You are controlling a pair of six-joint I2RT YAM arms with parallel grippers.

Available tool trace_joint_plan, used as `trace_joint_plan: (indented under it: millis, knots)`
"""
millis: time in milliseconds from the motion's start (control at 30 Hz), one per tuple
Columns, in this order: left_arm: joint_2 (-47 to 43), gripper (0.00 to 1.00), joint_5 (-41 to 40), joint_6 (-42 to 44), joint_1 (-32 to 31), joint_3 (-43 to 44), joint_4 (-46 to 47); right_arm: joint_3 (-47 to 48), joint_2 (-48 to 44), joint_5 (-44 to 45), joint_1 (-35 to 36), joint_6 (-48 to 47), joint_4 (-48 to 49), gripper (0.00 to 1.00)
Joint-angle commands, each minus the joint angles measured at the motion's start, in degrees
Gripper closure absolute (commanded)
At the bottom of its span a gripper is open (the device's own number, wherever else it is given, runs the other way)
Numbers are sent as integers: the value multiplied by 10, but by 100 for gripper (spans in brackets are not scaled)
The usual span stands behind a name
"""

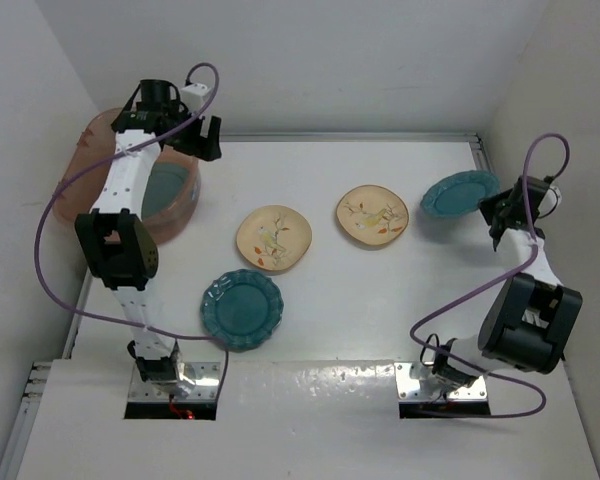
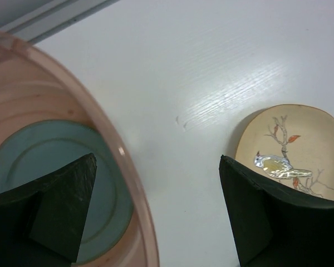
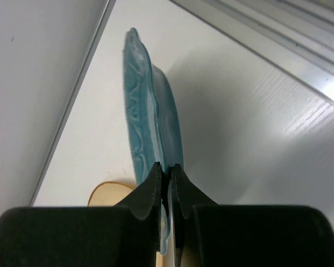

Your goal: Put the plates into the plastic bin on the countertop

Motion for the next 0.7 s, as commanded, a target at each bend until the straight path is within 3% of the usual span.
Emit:
trace_joint_plan:
  millis: [0,133,200,233,300,333,500,667]
  knots:
    - [23,8,51,-3,-27,25,-6,70,-30,26,18,-23,28,100]
    - [48,7,123,-17,-55,39,-6,93,-43,1,54,-33,16,100]
    - [70,5,202,-26,-72,60,-6,115,-45,-34,87,-35,12,100]
    - [80,0,231,-32,-77,68,-6,129,-38,-48,126,-34,13,100]
    - [100,0,315,-55,-93,95,-1,144,-17,-114,156,-16,34,100]
    - [111,0,336,-65,-98,100,5,151,11,-128,204,-10,45,100]
    - [152,0,320,-102,-117,100,28,206,95,-213,320,28,129,100]
    - [178,0,284,-127,-100,91,41,288,181,-293,368,65,202,100]
